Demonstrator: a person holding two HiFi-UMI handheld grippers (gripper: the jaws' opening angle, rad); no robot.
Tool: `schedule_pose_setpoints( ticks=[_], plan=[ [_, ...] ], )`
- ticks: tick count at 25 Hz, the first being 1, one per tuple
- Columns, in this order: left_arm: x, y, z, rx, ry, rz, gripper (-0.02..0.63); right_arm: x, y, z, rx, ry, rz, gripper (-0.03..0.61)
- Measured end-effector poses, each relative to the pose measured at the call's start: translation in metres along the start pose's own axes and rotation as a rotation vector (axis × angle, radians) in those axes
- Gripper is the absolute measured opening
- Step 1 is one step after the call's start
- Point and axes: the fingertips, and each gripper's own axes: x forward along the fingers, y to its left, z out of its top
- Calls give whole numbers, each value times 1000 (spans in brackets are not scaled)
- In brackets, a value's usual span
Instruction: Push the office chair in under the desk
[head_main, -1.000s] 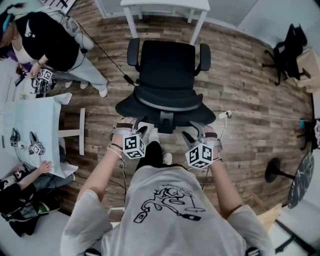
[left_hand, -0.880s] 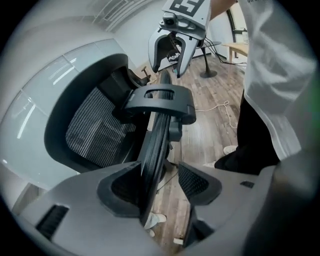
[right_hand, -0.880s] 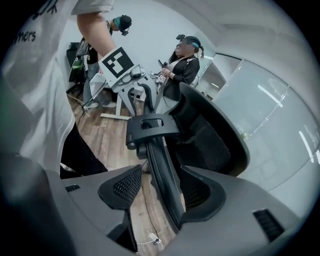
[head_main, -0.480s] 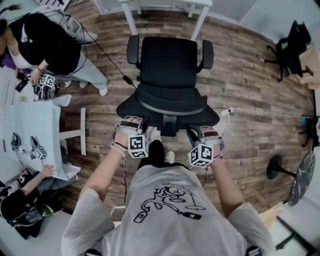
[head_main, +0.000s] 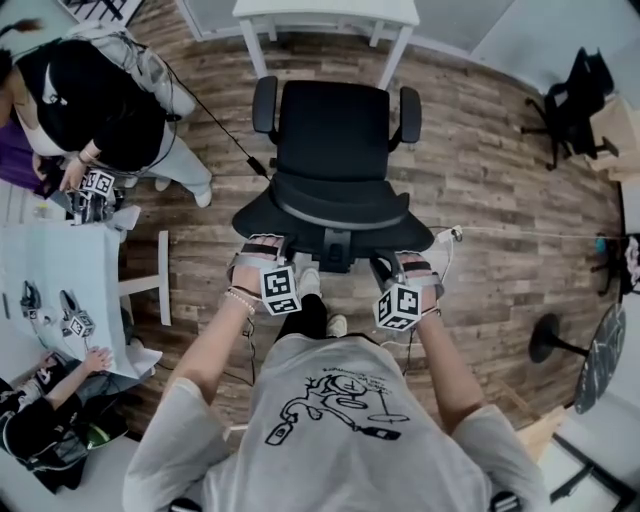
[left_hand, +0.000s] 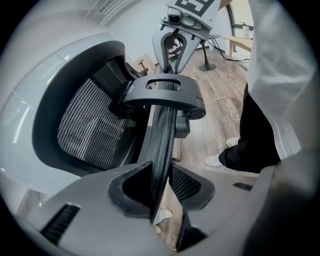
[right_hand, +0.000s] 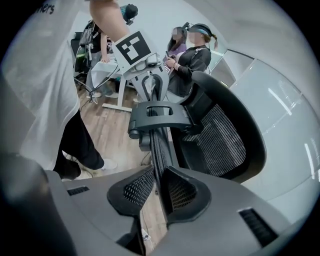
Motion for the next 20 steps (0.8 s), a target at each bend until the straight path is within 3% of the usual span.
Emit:
schedule_pose_setpoints(
  ticks=[7, 20],
  plan=[
    [18, 27, -2, -43, 19, -14, 110, 20, -30, -3, 0, 56, -18, 103],
    [40, 70, 0, 37, -40, -33, 109, 48, -80, -9, 74, 143, -72, 103]
  ],
)
